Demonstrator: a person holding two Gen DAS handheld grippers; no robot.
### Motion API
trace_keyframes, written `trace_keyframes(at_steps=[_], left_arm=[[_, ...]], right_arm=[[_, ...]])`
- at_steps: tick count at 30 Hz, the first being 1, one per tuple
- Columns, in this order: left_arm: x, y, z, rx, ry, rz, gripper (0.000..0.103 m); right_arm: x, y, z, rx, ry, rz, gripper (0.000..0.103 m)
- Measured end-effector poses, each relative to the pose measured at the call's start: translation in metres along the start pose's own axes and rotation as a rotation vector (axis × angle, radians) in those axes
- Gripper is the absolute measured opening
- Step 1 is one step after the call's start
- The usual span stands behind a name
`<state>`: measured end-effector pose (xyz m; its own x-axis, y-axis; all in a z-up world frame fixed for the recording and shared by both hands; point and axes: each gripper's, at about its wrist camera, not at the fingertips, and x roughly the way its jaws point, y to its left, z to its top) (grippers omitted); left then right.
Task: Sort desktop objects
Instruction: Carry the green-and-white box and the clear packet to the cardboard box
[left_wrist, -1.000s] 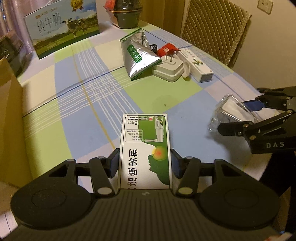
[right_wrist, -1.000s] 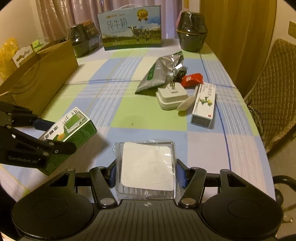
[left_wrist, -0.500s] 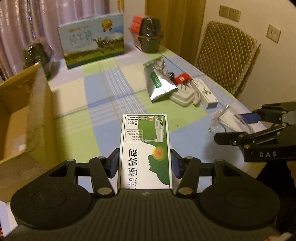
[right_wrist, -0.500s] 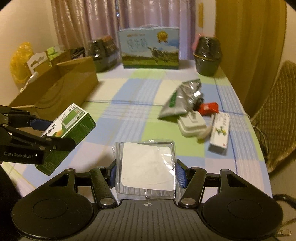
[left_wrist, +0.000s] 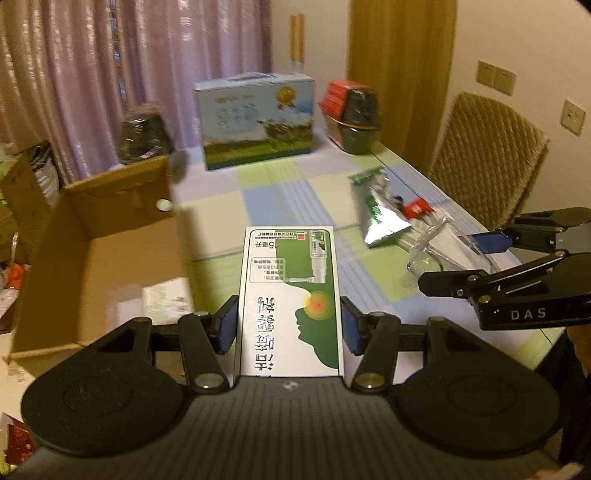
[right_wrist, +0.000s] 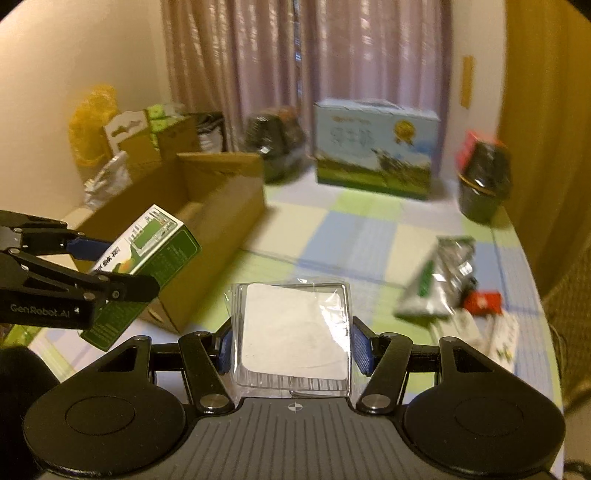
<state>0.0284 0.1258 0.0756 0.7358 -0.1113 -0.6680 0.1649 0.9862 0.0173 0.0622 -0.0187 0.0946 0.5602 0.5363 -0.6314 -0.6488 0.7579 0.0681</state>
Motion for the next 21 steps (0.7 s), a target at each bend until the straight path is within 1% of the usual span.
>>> trace_keyframes(at_steps=[7, 13, 16, 21], left_arm=[[-0.021, 0.058, 0.006, -0.041, -0.03, 0.083, 0.05], [-0.026, 0.111, 0.011, -0.06, -0.028, 0.159, 0.05], [-0.022, 0.135, 0.013, -0.076, -0.021, 0.186, 0.05], [-0.011, 0.166, 0.013, -0.098, -0.008, 0.205, 0.05]], right_arm=[[0.028, 0.045, 0.046, -0.049, -0.042, 0.086, 0.057], [0.062, 0.08, 0.079, -0.107, -0.058, 0.125, 0.057], [0.08, 0.091, 0.088, -0.115, -0.046, 0.139, 0.057], [0.107, 0.103, 0.098, -0.101, -0.028, 0.154, 0.057]])
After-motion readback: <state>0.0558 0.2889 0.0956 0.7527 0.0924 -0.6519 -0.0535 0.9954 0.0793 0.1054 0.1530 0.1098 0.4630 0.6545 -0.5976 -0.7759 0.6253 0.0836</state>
